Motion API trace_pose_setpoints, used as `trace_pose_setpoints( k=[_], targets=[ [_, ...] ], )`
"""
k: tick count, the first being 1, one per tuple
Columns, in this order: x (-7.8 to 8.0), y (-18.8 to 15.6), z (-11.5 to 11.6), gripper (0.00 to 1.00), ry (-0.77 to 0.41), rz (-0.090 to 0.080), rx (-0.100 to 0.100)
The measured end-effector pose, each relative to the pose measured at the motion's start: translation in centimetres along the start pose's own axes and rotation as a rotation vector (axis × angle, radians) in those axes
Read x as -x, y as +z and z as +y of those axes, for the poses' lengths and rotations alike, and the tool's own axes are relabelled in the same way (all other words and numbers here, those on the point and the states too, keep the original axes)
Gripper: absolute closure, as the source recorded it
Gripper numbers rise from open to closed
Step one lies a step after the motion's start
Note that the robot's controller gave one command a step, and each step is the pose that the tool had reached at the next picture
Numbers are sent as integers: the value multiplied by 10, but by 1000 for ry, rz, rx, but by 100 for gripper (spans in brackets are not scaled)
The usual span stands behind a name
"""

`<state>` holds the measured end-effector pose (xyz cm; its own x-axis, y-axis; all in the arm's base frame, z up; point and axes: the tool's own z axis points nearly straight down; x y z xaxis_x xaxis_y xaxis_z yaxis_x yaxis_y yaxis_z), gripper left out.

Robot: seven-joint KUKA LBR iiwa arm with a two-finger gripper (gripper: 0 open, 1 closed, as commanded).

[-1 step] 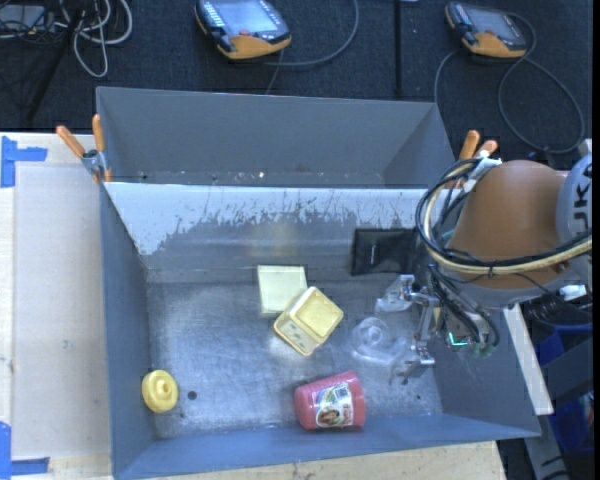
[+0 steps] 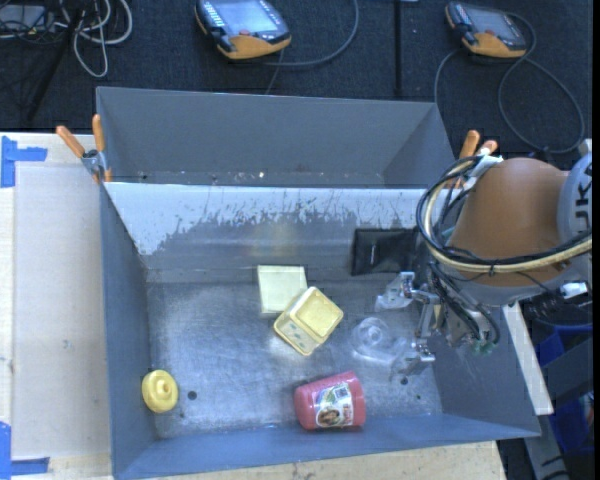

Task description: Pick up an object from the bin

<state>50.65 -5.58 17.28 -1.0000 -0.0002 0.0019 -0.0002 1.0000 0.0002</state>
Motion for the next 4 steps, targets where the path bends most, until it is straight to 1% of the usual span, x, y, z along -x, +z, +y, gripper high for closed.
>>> trace_pose_setpoints(
  k=[1,2,3,4],
  targets=[
    [-13,52,35,0,-95,-3,-1],
    [-15,54,56,0,-95,6,1],
    [-32,44,82,0,-237,1,0],
    [-25,95,89,0,-152,-30,3]
  ],
)
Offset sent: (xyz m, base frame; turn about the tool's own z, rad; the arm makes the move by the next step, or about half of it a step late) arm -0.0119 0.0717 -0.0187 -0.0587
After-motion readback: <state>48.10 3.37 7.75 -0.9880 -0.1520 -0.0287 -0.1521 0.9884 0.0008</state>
